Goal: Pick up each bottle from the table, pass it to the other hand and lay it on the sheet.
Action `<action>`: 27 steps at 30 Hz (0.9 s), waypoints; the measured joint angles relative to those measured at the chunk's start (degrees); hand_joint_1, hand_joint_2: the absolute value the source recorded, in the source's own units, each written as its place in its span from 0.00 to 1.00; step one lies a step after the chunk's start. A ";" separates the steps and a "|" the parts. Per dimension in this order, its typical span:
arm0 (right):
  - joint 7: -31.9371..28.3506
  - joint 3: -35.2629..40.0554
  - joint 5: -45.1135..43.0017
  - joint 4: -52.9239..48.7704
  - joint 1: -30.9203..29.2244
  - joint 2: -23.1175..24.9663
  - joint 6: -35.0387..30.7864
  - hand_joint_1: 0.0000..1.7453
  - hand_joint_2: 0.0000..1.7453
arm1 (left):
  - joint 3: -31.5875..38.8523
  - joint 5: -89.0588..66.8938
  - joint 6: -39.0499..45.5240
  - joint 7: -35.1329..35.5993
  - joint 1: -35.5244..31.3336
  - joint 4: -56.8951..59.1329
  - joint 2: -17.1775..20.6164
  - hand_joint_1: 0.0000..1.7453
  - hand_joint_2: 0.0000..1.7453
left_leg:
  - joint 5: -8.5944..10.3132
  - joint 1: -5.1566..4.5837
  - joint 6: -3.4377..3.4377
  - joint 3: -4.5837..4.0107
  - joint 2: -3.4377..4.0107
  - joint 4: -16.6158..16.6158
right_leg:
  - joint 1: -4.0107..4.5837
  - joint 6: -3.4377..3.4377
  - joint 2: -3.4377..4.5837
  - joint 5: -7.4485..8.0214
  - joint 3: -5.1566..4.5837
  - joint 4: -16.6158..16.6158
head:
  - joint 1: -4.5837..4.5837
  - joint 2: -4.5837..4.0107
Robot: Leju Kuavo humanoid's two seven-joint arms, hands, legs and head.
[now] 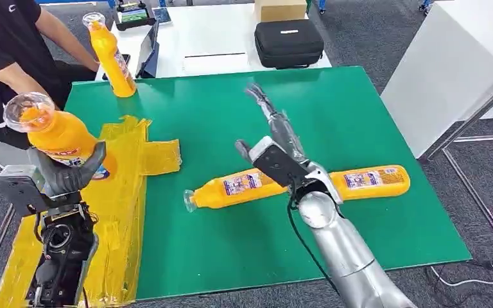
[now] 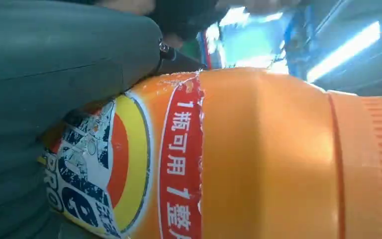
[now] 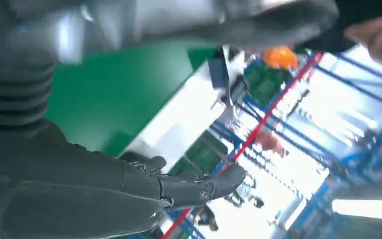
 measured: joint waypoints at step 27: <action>-0.02 -2.10 -2.47 -4.00 1.43 -2.21 2.30 0.00 0.00 | 2.34 -66.33 15.91 10.82 -12.49 37.97 5.61 1.00 1.00 | 0.04 0.01 -0.06 0.02 0.11 0.00 | 0.00 -0.01 0.05 0.03 0.00 0.02 | 0.00 0.00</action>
